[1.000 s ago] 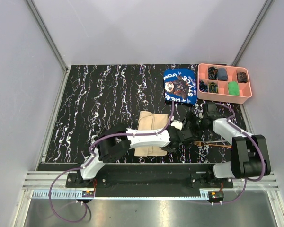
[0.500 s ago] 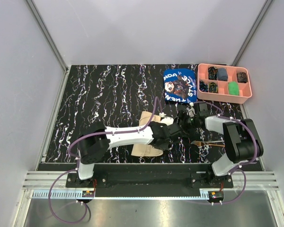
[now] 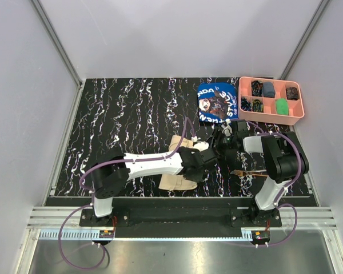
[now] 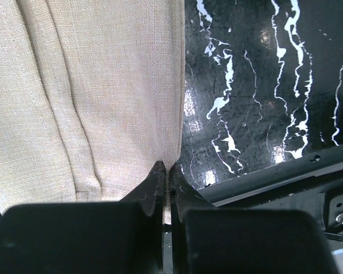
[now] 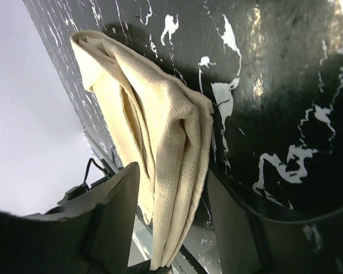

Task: Fold the napkin into a case and place the utensils inside
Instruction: Pick up the 2/3-rectangle-folded napkin at the center of the board, then fold the 2/3-rectangle-folded napkin at the center of the board.

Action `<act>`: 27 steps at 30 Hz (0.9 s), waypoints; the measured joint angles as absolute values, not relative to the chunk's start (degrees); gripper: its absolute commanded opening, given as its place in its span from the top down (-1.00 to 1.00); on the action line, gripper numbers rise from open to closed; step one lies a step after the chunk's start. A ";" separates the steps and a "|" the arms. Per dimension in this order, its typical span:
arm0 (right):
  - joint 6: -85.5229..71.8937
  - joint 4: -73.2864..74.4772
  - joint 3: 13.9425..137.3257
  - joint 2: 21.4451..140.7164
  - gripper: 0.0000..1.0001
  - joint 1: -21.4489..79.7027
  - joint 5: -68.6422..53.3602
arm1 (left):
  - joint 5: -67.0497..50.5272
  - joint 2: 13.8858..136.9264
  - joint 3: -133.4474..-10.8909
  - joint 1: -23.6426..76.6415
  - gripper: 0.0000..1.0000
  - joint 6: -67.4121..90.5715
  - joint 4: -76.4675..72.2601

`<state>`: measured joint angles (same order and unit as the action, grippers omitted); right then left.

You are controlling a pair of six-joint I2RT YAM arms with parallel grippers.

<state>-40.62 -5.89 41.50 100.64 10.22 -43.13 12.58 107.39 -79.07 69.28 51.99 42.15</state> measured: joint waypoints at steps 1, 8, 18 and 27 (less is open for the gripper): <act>-40.73 -6.24 41.56 100.88 -0.18 10.22 -43.20 | 12.49 107.26 -79.02 69.25 1.00 51.99 42.15; -40.64 -7.49 41.74 102.04 0.23 10.24 -42.65 | 12.12 105.58 -78.22 68.88 1.00 51.96 41.78; -38.72 -4.99 42.17 101.89 1.00 10.44 -39.99 | 6.74 105.34 -73.73 68.03 0.35 51.13 34.65; -37.45 -3.31 43.05 100.90 1.00 10.44 -39.46 | 0.56 93.49 -67.77 57.01 0.38 49.36 29.47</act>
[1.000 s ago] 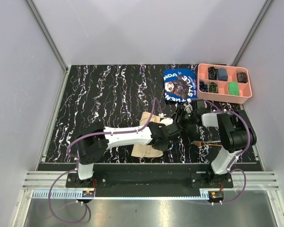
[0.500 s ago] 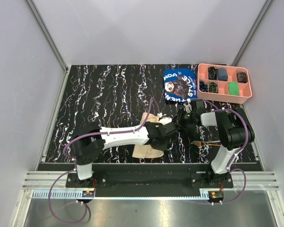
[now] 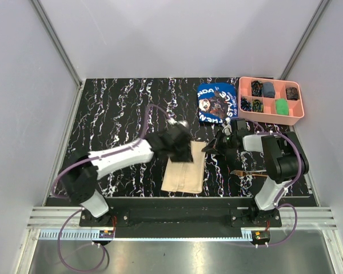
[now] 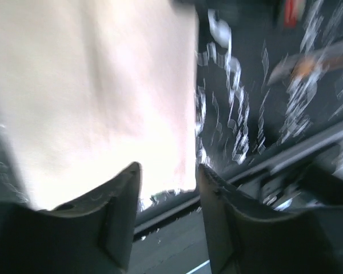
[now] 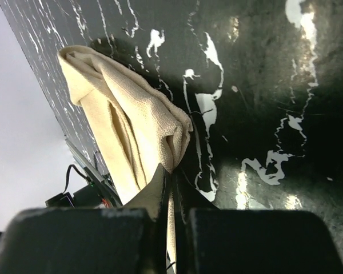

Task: Fold the napkin into a case and place the utensils inside
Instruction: Fold the 2/3-rectangle-folded napkin at the center of the board.

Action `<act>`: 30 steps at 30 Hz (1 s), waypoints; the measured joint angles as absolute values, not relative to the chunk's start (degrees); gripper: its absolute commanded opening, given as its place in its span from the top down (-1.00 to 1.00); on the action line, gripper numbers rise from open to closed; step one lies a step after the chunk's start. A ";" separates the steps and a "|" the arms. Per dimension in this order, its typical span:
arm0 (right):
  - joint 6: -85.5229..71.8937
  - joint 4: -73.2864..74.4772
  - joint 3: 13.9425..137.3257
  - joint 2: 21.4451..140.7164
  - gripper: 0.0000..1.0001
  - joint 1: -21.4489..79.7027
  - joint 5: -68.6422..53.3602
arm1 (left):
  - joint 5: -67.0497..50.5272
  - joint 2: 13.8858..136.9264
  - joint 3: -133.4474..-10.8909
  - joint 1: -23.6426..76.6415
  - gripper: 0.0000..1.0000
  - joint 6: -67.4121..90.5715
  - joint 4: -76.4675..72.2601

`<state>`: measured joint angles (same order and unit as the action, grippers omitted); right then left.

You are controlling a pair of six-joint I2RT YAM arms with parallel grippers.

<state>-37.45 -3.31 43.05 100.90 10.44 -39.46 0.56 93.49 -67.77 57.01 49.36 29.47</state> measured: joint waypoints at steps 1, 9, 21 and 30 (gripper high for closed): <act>-37.30 -2.90 43.27 100.66 1.00 10.44 -39.42 | -0.30 91.79 -66.96 54.19 0.43 49.17 28.69; -37.10 0.27 45.87 99.13 1.00 10.79 -37.19 | -2.61 99.50 -65.17 43.29 0.72 46.13 21.96; -39.83 8.47 53.04 99.04 1.00 17.10 -31.31 | -6.42 106.91 -64.07 43.92 0.82 49.08 15.53; -54.54 7.18 55.11 99.09 1.00 23.73 -26.79 | -8.82 106.96 -61.65 43.92 0.83 50.63 9.39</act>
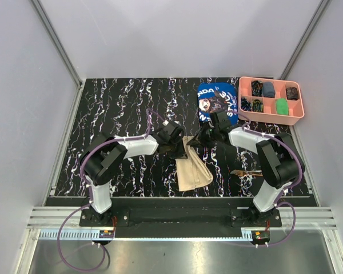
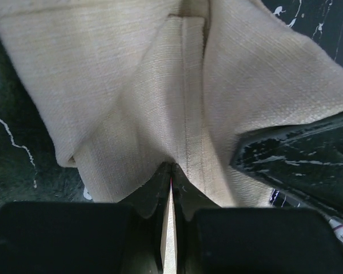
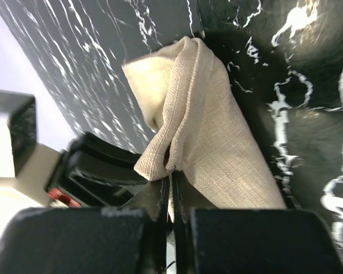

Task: Fold the napkin into a case and place the utensils inside
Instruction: Fold the 2/3-rectangle-folded napkin at the center of the board.

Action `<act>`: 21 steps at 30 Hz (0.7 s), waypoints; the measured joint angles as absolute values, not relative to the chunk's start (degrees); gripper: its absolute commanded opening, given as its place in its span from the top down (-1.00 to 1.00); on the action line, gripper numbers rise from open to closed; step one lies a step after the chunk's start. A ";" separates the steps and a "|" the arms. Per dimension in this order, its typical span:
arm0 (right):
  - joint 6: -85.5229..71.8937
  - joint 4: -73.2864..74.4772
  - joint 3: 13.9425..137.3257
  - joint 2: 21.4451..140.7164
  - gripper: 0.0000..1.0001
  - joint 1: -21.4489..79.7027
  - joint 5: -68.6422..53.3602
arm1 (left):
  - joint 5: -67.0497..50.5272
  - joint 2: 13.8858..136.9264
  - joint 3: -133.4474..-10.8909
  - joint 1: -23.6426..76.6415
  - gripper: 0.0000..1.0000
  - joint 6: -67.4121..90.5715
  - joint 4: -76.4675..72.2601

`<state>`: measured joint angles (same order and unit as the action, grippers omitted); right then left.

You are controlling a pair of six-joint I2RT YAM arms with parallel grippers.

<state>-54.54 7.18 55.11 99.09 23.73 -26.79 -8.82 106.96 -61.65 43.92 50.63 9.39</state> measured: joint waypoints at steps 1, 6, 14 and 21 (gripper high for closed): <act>-56.88 5.98 54.65 99.09 1.00 24.10 -26.15 | -8.93 106.96 -61.43 43.92 0.83 50.68 8.91; -69.67 -0.14 49.82 98.85 1.00 25.71 -21.23 | -9.82 106.91 -59.92 43.92 0.82 50.92 5.41; -84.01 -4.34 46.33 97.84 1.00 29.87 -13.08 | -10.79 104.38 -55.66 43.92 0.64 50.54 1.54; -87.42 -5.13 46.15 96.47 1.00 30.98 -10.13 | -9.72 94.39 -50.68 43.57 0.53 48.36 7.75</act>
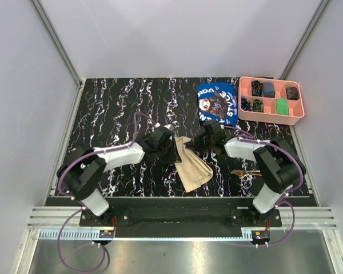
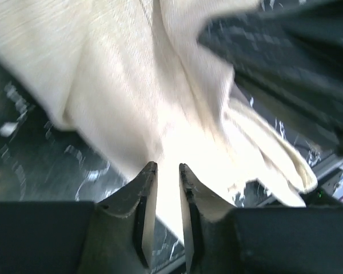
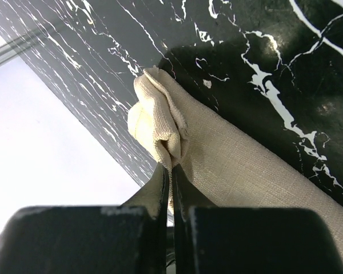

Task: Fold the napkin into a case and place the utensils inside
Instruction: Fold the 2/3-rectangle-folded napkin at the center of the board.

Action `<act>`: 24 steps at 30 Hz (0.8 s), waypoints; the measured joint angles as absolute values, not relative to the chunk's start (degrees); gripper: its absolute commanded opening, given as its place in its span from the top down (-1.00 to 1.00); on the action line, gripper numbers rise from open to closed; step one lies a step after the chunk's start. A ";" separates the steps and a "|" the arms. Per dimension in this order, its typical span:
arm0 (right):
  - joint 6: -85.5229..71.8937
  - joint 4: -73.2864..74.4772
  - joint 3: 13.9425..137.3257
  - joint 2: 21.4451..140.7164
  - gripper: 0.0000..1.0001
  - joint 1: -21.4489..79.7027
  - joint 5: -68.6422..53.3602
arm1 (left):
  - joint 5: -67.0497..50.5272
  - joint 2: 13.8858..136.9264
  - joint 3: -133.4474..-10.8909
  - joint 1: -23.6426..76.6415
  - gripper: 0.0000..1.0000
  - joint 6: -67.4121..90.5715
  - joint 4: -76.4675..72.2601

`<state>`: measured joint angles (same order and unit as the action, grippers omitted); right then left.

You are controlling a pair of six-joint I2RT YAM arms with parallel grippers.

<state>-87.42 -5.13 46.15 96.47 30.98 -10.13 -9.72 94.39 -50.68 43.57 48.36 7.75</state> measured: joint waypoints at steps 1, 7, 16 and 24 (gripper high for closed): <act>-87.57 -5.15 46.15 96.47 1.00 30.98 -10.07 | -9.47 93.30 -50.19 43.46 0.53 48.10 8.03; -88.33 -4.84 46.17 96.47 1.00 31.29 -9.72 | -8.58 92.14 -47.33 41.23 0.62 47.37 7.60; -92.68 -4.95 46.94 96.73 1.00 34.17 -8.34 | -9.98 98.35 -48.64 40.56 0.66 47.35 2.90; -102.21 -11.77 45.82 101.89 1.00 37.65 -6.42 | -9.91 98.04 -47.70 40.58 0.67 46.48 1.26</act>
